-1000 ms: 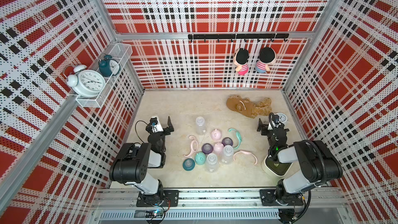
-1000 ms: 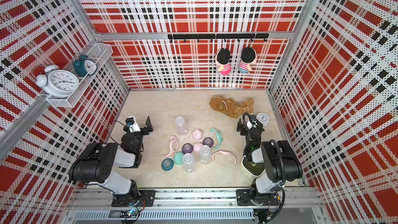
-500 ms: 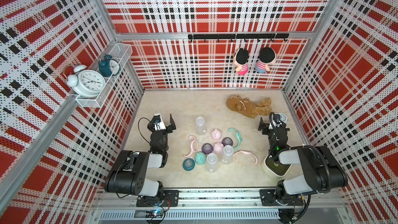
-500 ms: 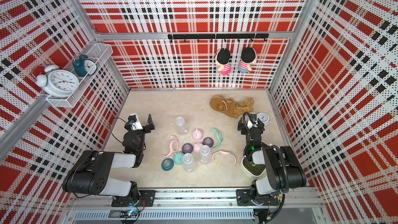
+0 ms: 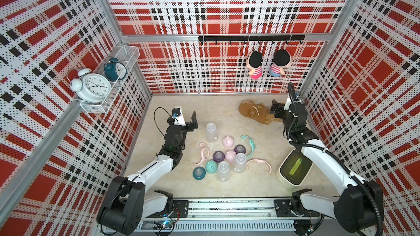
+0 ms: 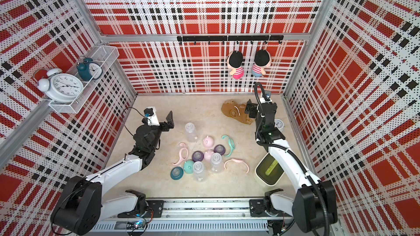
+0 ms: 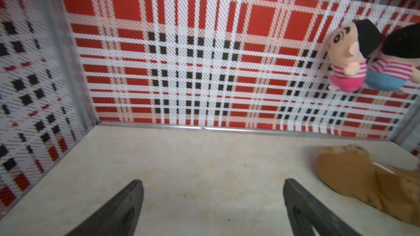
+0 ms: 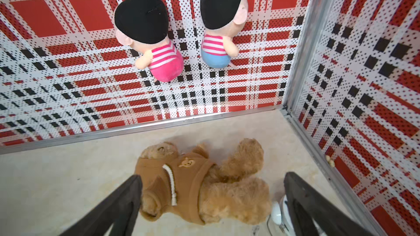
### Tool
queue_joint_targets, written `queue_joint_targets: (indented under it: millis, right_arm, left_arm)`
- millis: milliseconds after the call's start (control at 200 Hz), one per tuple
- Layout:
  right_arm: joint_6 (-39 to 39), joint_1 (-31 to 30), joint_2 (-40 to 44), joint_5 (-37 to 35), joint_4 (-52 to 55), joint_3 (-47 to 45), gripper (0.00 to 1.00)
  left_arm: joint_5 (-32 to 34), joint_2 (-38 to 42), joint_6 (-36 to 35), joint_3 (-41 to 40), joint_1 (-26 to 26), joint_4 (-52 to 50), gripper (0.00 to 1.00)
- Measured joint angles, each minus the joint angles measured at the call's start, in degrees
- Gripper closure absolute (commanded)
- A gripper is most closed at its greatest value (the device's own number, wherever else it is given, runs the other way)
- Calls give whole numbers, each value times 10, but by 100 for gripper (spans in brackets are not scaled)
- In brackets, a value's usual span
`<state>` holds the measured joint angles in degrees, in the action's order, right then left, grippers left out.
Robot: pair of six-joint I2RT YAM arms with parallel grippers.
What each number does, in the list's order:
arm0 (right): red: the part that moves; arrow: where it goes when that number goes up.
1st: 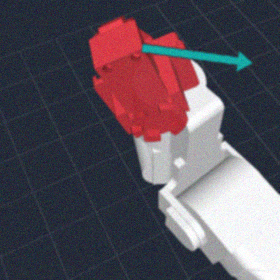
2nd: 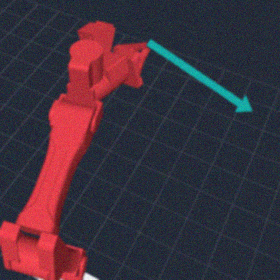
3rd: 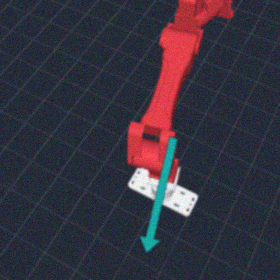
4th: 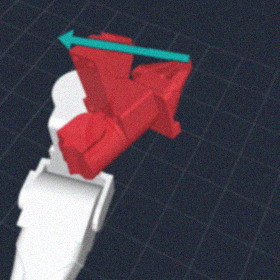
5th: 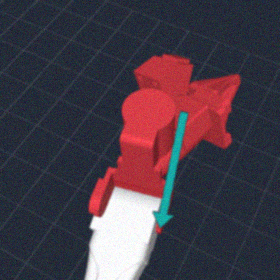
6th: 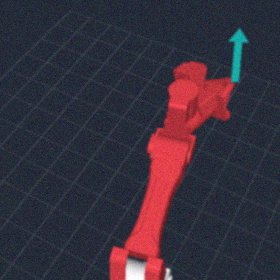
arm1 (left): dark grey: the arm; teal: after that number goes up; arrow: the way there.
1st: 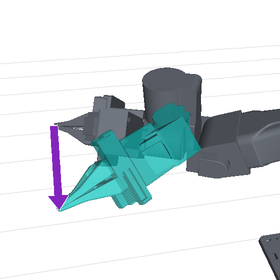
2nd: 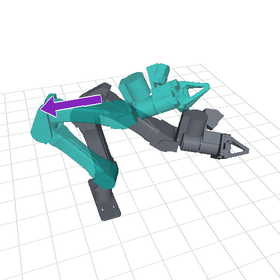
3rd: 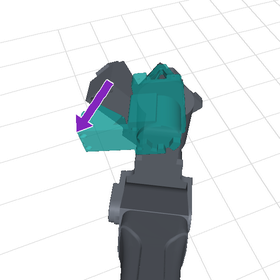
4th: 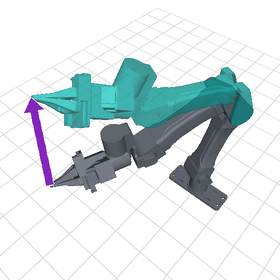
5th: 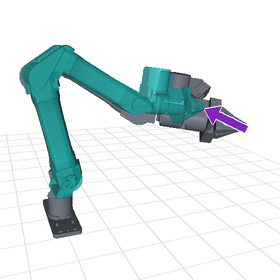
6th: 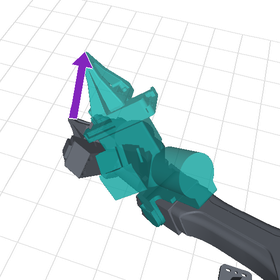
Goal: Assemble the baby bottles
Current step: Pick up the baby bottle from the center of the board.
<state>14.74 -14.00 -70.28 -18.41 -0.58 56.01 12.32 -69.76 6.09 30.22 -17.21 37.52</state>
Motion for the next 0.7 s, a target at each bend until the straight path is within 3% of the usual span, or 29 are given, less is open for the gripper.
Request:
queue_joint_targets:
  millis: [155,436,591,701]
  right_arm:
    - [66,-23,-39,40,159,97,0]
    - [106,-171,-51,32,337,165,0]
    - [120,-232,-51,24,402,169,1]
    - [124,-280,-50,32,432,152,9]
  left_arm:
    - [-55,1,35,17,1,-55,2]
    - [-110,20,92,18,-5,-111,2]
    - [-115,36,106,18,-31,-136,2]
    - [-110,40,106,19,-58,-149,2]
